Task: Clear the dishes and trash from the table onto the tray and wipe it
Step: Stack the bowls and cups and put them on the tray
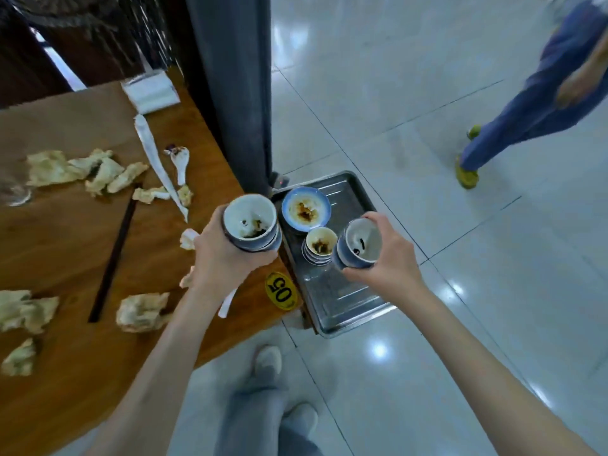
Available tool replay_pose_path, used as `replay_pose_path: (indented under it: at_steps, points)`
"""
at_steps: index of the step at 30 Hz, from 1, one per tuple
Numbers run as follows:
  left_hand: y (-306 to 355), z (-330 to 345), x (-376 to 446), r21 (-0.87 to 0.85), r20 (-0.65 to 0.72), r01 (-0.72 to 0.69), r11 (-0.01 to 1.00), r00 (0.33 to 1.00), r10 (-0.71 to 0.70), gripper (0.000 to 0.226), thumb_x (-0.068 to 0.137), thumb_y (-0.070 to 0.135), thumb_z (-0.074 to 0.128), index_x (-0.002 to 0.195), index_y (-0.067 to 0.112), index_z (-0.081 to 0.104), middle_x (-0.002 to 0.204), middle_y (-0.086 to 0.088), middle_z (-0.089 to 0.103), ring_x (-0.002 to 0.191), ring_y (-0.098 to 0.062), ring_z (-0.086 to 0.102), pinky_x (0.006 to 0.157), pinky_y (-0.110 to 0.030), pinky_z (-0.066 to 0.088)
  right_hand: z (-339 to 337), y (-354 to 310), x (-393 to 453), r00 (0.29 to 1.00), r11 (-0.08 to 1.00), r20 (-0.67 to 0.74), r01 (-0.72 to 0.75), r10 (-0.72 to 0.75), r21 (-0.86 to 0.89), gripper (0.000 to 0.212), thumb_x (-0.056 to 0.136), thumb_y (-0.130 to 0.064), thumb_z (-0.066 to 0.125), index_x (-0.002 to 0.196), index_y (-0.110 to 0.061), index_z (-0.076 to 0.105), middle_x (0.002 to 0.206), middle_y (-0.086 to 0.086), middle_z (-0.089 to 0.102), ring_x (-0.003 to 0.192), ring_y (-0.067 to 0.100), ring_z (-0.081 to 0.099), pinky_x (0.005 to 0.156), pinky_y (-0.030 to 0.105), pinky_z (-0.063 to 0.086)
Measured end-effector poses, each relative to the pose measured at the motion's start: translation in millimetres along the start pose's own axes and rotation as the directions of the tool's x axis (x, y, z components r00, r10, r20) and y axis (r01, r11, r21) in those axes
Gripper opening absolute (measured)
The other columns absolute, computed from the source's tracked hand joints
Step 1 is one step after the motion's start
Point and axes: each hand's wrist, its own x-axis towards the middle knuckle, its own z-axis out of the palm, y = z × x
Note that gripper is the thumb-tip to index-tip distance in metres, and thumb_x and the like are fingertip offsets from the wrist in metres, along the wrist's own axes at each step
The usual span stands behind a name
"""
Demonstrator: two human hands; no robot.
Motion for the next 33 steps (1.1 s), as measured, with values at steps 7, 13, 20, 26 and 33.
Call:
replay_pose_path:
  at_steps: [7,13,20,26,33]
  points:
    - [25,54,17,-0.024,0.023,-0.007,1.000,1.000,0.007,0.073,0.044,0.035,0.089,0.107,0.037,0.052,0.094,0.028,0.058,0.088,0.011,0.053,0.071,0.004,0.035,-25,48,33,1.000,1.000,0.021,-0.009,0.010,-0.012,0.080,0.050,-0.031,0.086,0.117,-0.033,0.043,0.094,-0.010,0.055,0.083,0.015,0.052,0.071,0.025,0.041]
    - [44,92,37,-0.007,-0.011,-0.012,1.000,1.000,0.012,0.076,0.043,0.032,0.090,0.106,0.042,0.049,0.090,0.036,0.052,0.089,0.028,0.044,0.070,0.009,0.028,-36,76,74,0.999,1.000,0.027,-0.022,0.022,-0.014,0.083,0.052,-0.028,0.087,0.122,-0.030,0.043,0.099,-0.009,0.055,0.085,0.014,0.051,0.072,0.023,0.039]
    - [49,132,26,-0.043,-0.063,0.051,0.998,0.997,-0.054,0.075,0.044,0.032,0.090,0.108,0.040,0.052,0.095,0.033,0.059,0.095,0.017,0.051,0.071,0.005,0.034,-29,108,103,0.994,0.999,0.111,0.008,-0.004,-0.031,0.081,0.055,-0.025,0.084,0.124,-0.027,0.043,0.102,0.000,0.059,0.085,0.020,0.054,0.069,0.026,0.041]
    - [41,177,-6,-0.066,-0.195,0.204,0.977,0.957,-0.214,0.075,0.040,0.034,0.088,0.100,0.055,0.048,0.096,0.043,0.054,0.091,0.022,0.049,0.066,0.006,0.033,-25,146,110,0.960,0.994,0.265,0.103,-0.095,-0.018,0.083,0.058,-0.027,0.084,0.128,-0.029,0.039,0.105,0.000,0.057,0.086,0.015,0.049,0.073,0.023,0.039]
    - [-12,245,-48,-0.045,-0.264,0.342,0.938,0.902,-0.342,0.077,0.039,0.025,0.092,0.100,0.043,0.049,0.084,0.034,0.056,0.082,0.028,0.046,0.064,0.006,0.032,12,204,107,0.928,0.991,0.352,0.131,-0.125,0.006,0.083,0.057,-0.025,0.085,0.126,-0.029,0.039,0.106,-0.001,0.055,0.088,0.014,0.048,0.072,0.022,0.039]
